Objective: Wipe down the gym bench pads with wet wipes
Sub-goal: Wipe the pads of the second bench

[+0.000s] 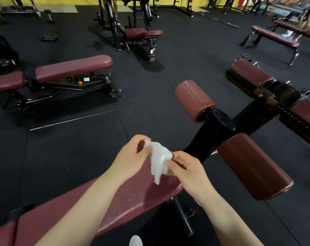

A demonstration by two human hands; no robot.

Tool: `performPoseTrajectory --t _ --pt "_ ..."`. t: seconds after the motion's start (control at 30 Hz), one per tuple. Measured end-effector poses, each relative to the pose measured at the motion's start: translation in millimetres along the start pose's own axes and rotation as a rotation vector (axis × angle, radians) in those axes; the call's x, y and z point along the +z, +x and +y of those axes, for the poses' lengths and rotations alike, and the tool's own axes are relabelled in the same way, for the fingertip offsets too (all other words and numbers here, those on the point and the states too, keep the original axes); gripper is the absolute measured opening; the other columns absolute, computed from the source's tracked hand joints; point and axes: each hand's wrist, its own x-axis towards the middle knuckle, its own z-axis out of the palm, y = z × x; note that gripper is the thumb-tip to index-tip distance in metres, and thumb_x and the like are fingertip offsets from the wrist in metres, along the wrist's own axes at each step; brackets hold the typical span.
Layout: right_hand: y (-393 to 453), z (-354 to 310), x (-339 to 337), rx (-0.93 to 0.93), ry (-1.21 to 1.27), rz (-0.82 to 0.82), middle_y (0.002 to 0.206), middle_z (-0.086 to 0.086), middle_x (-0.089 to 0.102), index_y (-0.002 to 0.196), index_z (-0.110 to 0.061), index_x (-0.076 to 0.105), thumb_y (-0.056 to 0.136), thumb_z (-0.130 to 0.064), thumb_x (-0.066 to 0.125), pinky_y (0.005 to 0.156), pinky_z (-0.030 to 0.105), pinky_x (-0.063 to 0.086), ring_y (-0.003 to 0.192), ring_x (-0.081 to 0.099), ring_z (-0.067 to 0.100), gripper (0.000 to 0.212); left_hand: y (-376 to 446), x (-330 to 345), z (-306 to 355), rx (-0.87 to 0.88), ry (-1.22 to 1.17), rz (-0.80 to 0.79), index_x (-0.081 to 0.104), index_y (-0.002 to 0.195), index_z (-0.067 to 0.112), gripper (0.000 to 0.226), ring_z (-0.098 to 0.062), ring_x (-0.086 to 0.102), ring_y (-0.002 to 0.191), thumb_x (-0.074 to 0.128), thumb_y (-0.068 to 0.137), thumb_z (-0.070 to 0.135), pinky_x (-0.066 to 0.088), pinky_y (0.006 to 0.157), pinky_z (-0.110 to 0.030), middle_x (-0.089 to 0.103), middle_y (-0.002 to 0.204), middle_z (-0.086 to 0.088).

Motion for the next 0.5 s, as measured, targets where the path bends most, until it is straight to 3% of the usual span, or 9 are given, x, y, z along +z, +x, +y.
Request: performPoseTrajectory --t 0.07,0.13,0.23,0.33,0.4,0.5 --pt "0.6 -1.6 2.5 0.049 0.009 0.054 0.087 -0.004 0.074 0.085 -0.025 0.071 0.093 -0.013 0.059 0.079 0.031 0.058 0.081 0.072 0.012 0.019 -2.7 1.9 -3.4 0.024 0.133 -0.014 0.051 0.126 0.045 0.031 0.004 0.054 0.115 0.052 0.095 0.045 0.044 0.096 -0.025 0.059 0.119 0.030" --pt "0.2 -4.0 2.7 0.079 0.014 0.083 0.087 -0.006 0.074 0.090 -0.025 0.072 0.094 -0.014 0.059 0.076 0.027 0.058 0.076 0.071 0.010 0.018 -8.6 5.4 -0.5 0.127 0.135 -0.041 0.051 0.128 0.047 0.042 0.011 0.048 0.118 0.052 0.088 0.058 0.041 0.099 -0.022 0.055 0.125 0.034" --pt "-1.3 -5.6 -0.8 0.106 -0.011 0.104 0.088 -0.012 0.074 0.093 -0.032 0.072 0.093 -0.022 0.059 0.070 0.017 0.055 0.073 0.071 0.007 0.017 -14.6 13.0 3.4 0.181 -0.011 -0.255 0.067 0.105 0.038 0.022 0.001 0.064 0.103 0.065 0.087 0.050 0.049 0.092 -0.030 0.070 0.107 0.021" --pt "-2.3 -7.7 -10.4 0.116 -0.091 0.142 0.081 -0.013 0.072 0.085 -0.032 0.070 0.088 -0.023 0.056 0.060 0.012 0.049 0.069 0.065 0.000 0.017 -10.9 15.5 0.8 0.137 -0.068 -0.283 0.072 0.093 0.029 0.007 -0.006 0.067 0.079 0.066 0.093 0.024 0.053 0.080 -0.034 0.073 0.086 0.012" --pt "-1.5 -7.3 -18.9 0.160 -0.120 0.181 0.079 -0.009 0.069 0.080 -0.029 0.067 0.086 -0.022 0.052 0.062 0.018 0.049 0.071 0.061 0.001 0.018 -7.0 13.2 -2.1 0.139 -0.033 -0.261 0.072 0.086 0.031 0.017 -0.002 0.057 0.067 0.062 0.094 0.020 0.046 0.071 -0.025 0.066 0.073 0.016" --pt "0.8 -2.7 -29.9 0.258 -0.022 0.196 0.092 0.000 0.069 0.081 -0.024 0.066 0.085 -0.028 0.047 0.080 0.035 0.052 0.090 0.063 0.020 0.020 -1.7 6.6 -1.5 0.136 -0.003 -0.336 0.069 0.081 0.037 0.020 0.006 0.051 0.060 0.061 0.096 0.025 0.040 0.063 -0.011 0.057 0.065 0.023"
